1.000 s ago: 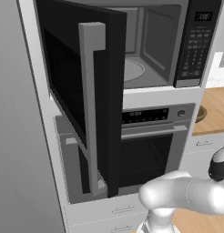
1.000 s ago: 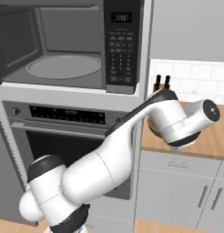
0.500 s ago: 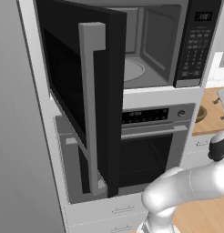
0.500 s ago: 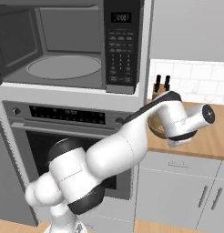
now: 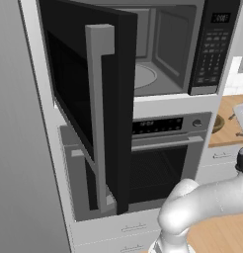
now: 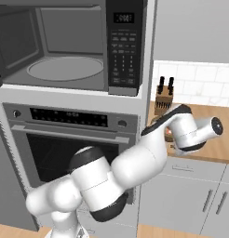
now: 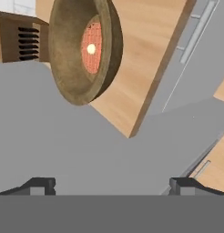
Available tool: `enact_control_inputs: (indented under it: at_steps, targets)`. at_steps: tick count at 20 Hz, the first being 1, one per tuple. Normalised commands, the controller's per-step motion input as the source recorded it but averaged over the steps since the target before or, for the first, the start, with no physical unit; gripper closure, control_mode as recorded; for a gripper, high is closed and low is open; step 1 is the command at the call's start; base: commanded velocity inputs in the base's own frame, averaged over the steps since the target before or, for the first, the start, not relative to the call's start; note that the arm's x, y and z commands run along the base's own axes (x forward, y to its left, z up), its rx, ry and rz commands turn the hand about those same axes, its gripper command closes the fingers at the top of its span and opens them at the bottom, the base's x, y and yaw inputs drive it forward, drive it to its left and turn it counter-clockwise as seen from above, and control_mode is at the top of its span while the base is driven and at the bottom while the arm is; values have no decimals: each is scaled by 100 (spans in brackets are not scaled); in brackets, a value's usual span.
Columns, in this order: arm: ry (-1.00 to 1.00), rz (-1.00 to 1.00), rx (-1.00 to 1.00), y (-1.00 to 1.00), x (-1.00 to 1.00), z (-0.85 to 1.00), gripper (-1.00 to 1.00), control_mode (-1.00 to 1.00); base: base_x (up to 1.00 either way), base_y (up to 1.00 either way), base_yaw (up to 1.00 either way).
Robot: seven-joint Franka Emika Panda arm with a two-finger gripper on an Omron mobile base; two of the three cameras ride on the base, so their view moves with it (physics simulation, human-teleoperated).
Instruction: Open the microwave, place the bowl with waffle inside the microwave, then close the microwave door and turn it on.
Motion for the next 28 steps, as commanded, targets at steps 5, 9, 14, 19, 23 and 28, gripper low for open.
enact_control_inputs:
  at_steps: [5,9,14,19,23,28]
  targets:
    - [0,0,0,-7,13,-37,-100,-100,0,0,0]
    - [0,1,0,-9,37,-27,-100,-100,0,0,0]
    - [0,0,0,-1,38,-25,-100,-100,0,0,0]
    - [3,0,0,0,44,-24,-100,-100,0,0,0]
    - [0,0,0,0,39,-14,-100,-100,0,0,0]
    - [0,-1,0,0,36,-15,-100,-100,0,0,0]
